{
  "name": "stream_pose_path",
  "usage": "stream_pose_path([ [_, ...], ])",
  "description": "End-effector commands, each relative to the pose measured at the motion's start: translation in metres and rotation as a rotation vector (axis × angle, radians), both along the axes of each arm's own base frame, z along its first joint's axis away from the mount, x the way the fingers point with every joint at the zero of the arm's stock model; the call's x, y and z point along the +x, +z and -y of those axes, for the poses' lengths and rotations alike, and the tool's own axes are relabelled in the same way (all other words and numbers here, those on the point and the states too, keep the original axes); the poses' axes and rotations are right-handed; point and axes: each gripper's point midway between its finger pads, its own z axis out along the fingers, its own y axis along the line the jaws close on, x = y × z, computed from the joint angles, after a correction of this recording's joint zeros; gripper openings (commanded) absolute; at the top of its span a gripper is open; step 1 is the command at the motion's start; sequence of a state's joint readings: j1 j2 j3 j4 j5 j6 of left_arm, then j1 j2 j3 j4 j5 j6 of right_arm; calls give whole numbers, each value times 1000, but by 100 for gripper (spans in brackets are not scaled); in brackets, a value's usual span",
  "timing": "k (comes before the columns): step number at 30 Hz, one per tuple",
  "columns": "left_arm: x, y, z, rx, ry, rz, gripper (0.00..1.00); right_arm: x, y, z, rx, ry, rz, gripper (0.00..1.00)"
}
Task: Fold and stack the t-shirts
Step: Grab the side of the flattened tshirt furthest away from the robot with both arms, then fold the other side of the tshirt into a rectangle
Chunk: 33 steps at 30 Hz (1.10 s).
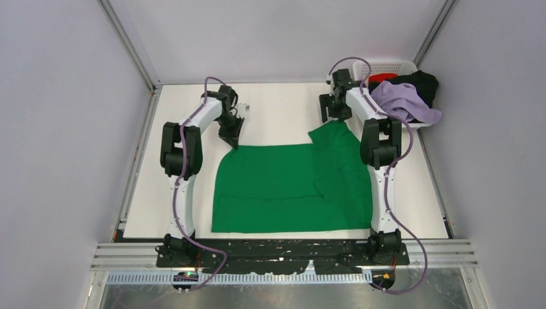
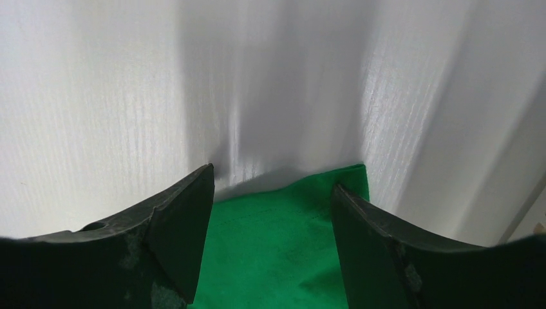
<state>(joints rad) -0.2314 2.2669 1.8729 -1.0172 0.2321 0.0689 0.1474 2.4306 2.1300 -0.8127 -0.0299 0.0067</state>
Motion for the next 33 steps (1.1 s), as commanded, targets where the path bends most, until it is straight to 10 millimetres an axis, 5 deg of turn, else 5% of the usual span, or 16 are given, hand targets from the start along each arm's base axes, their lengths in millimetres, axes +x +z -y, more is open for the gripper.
stream_pose_path([
  [1, 11, 18, 3, -19, -14, 73, 0, -15, 5, 12, -50, -37, -35, 72],
  [3, 12, 18, 3, -19, -14, 76, 0, -18, 1, 13, -54, -45, -40, 66],
  [7, 12, 22, 3, -19, -10, 85, 0, -17, 1, 10, -32, -58, -32, 36],
  [9, 14, 26, 3, -23, -10, 96, 0, -12, 8, 9, -24, -66, 1, 20],
  [13, 15, 34, 6, -41, -3, 119, 0, -3, 31, 7, 0, -70, 87, 6],
  [16, 12, 42, 8, -63, 1, 144, 0, 0, 65, 4, 21, -70, 183, 5],
  [17, 11, 44, 8, -69, 3, 153, 0, -8, 62, 2, 36, -64, 171, 5],
  [20, 6, 52, 8, -79, 10, 185, 0, -20, 97, -3, 81, -49, 250, 5],
  [33, -51, 73, 2, -20, -2, 307, 0, -151, 130, 5, 35, 8, 271, 5],
])
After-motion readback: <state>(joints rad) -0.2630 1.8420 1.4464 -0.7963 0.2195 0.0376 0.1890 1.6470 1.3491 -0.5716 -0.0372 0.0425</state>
